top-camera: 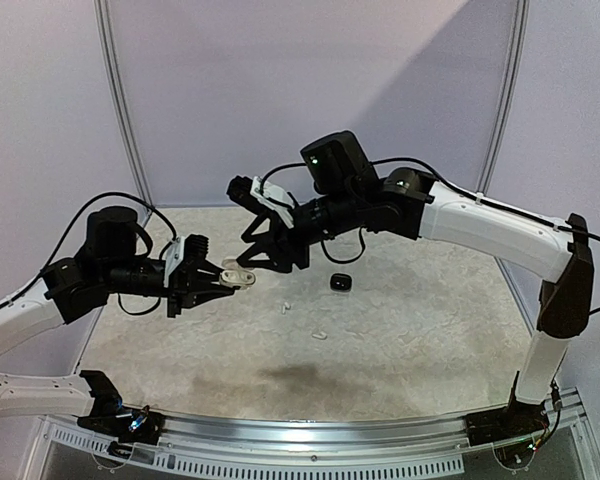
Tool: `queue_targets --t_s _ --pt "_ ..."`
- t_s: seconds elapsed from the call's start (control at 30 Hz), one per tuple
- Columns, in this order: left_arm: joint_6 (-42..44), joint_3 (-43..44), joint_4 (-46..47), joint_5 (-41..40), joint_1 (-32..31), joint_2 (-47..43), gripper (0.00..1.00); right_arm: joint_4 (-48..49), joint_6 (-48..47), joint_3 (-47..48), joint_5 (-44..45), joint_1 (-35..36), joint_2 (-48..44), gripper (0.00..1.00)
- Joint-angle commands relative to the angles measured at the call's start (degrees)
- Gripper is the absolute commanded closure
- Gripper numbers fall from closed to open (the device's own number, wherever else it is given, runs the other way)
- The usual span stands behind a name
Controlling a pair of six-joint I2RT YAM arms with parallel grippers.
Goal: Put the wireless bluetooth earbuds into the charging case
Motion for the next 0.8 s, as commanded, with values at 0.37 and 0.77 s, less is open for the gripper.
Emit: queue_targets --t_s 0.37,0.77 --pt "-21.02 -9.47 18.08 -4.19 -0.03 -1.5 1.0 -0.56 5.52 6.9 -0.28 -2.11 3.63 0.36" --pt "-31.33 -14.01 24.45 -17.89 0.73 -2.6 1.0 -6.19 36.28 6.42 24.97 -7.99 1.57 0.38"
